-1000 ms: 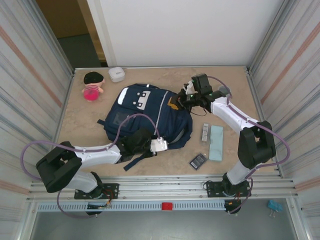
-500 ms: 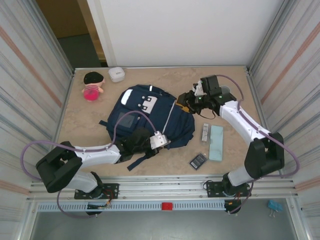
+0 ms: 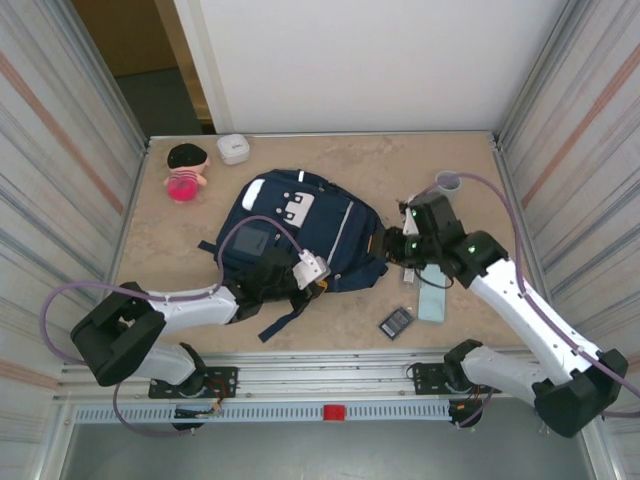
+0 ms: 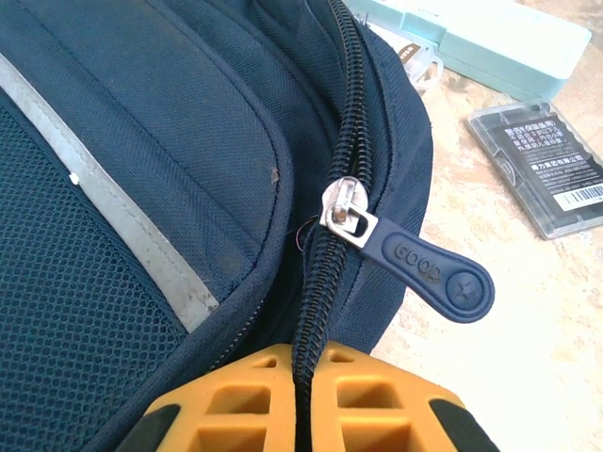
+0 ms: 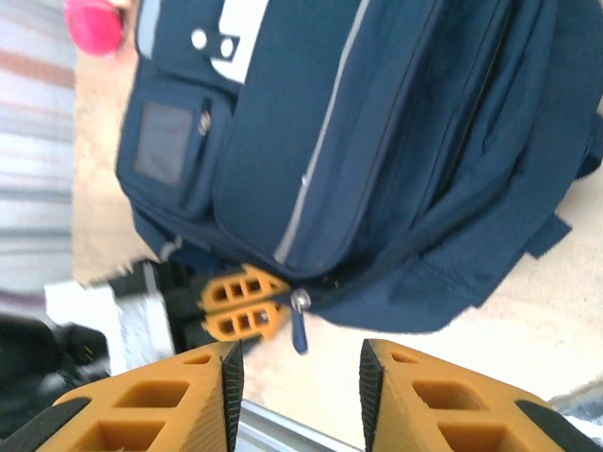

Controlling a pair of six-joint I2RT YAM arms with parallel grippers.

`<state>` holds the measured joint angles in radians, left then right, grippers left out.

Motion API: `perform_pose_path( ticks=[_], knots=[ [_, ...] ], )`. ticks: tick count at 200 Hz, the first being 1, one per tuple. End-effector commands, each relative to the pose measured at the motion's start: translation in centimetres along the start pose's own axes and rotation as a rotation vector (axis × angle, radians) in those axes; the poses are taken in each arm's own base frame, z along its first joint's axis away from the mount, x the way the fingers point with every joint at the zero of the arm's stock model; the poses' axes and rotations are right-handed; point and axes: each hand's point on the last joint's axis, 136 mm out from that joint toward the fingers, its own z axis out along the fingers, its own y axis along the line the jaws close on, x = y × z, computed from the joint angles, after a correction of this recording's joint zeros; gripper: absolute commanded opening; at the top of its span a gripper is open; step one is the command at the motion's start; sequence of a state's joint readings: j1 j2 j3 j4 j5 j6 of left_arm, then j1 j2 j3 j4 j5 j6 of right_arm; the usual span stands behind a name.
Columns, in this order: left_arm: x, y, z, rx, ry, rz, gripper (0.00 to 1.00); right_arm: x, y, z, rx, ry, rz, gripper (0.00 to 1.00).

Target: Pack books, pencil case, and school supplies into a backpack

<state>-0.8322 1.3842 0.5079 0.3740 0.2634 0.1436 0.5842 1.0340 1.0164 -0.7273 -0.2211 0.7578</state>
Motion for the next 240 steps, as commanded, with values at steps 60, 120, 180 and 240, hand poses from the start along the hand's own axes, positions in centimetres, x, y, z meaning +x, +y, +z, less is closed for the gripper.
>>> perform_pose_path(
  ticks=[60,120,180,240],
  knots=[
    [-3.5,0.3,-0.3,0.039,-0.119,-0.030,0.00,6.3,2.0,6.6,-0.058,0.150,-0.061,0.40],
    [-3.7,0.1,-0.4,0.052,-0.127,-0.033,0.00,6.0,1.8,10.0,0.052,0.201,-0.042,0.40],
    [-4.3,0.1,-0.8,0.048,-0.143,-0.019,0.00,4.5,-2.5,10.8,0.329,0.145,-0.094,0.35],
    [-4.4,0.1,-0.7,0.051,-0.141,-0.016,0.00,4.2,-1.9,10.6,0.317,0.157,-0.142,0.15]
  ],
)
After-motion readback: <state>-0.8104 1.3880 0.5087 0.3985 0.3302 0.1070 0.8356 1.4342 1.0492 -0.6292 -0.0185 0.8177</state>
